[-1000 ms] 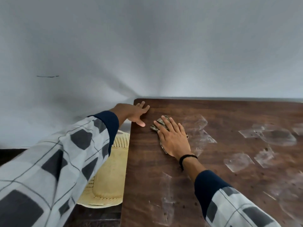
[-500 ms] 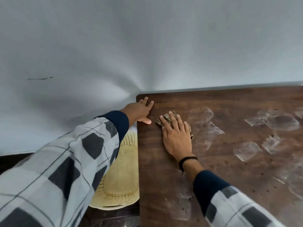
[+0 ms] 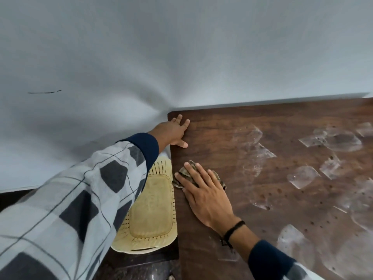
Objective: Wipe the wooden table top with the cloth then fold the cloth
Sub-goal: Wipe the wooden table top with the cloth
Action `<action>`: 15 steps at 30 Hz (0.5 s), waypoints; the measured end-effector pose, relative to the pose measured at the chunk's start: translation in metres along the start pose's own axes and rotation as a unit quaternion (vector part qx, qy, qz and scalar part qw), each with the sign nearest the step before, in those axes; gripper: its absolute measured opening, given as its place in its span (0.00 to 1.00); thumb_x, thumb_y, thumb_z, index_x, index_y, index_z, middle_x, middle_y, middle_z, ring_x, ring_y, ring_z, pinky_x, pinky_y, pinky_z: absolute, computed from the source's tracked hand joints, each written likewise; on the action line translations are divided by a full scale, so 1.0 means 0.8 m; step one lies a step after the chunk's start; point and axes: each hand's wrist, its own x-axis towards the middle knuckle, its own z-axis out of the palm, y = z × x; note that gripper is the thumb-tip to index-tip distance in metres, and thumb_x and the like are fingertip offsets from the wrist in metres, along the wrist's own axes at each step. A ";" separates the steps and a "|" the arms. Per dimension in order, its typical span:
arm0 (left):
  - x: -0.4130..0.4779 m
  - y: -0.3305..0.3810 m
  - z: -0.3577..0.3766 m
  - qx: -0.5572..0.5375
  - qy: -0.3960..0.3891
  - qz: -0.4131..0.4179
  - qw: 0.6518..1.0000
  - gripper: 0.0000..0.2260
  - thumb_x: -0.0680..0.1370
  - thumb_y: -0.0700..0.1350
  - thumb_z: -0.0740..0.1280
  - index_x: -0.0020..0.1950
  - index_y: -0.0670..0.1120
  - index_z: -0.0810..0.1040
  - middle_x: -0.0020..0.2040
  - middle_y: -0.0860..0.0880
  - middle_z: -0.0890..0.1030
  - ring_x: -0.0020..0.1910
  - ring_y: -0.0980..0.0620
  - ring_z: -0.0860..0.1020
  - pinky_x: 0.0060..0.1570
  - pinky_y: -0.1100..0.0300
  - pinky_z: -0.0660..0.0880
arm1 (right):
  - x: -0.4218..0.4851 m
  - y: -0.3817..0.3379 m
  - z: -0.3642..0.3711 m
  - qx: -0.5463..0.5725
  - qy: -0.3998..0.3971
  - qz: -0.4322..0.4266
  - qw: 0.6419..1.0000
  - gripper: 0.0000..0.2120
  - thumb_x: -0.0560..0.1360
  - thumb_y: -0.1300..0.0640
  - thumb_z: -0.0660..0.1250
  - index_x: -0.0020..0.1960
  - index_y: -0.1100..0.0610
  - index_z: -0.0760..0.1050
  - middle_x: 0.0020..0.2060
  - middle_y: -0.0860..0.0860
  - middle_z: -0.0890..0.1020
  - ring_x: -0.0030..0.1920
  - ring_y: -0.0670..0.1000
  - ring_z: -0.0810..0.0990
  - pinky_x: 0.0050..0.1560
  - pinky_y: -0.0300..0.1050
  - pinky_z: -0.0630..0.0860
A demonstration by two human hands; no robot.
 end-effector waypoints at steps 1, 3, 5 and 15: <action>0.001 0.000 0.000 0.002 0.002 0.003 1.000 0.43 0.80 0.59 0.63 0.79 0.49 0.34 0.79 0.43 0.33 0.80 0.44 0.43 0.73 0.41 0.58 | 0.005 0.007 -0.003 -0.007 -0.001 -0.010 1.000 0.23 0.86 0.43 0.46 0.81 0.37 0.55 0.82 0.45 0.55 0.82 0.52 0.50 0.80 0.56 0.51; 0.002 0.000 0.000 0.004 0.010 0.006 1.000 0.43 0.80 0.59 0.63 0.80 0.49 0.34 0.79 0.43 0.34 0.80 0.44 0.44 0.73 0.42 0.58 | 0.028 0.011 -0.012 0.003 -0.009 0.011 1.000 0.23 0.86 0.42 0.45 0.81 0.37 0.54 0.83 0.44 0.52 0.83 0.51 0.47 0.81 0.56 0.48; 0.000 -0.001 0.000 -0.005 0.013 0.005 1.000 0.43 0.80 0.59 0.63 0.80 0.49 0.34 0.79 0.43 0.34 0.80 0.44 0.44 0.73 0.42 0.57 | 0.044 -0.001 -0.015 0.022 -0.006 0.060 0.998 0.23 0.86 0.43 0.45 0.81 0.37 0.53 0.83 0.45 0.50 0.83 0.52 0.45 0.81 0.56 0.45; 0.005 -0.006 0.003 -0.030 0.006 0.021 0.999 0.44 0.79 0.60 0.64 0.79 0.50 0.34 0.79 0.44 0.33 0.80 0.45 0.42 0.75 0.43 0.55 | 0.042 -0.005 -0.013 0.043 -0.003 0.032 0.999 0.23 0.86 0.44 0.46 0.81 0.37 0.55 0.83 0.44 0.52 0.83 0.51 0.46 0.81 0.56 0.47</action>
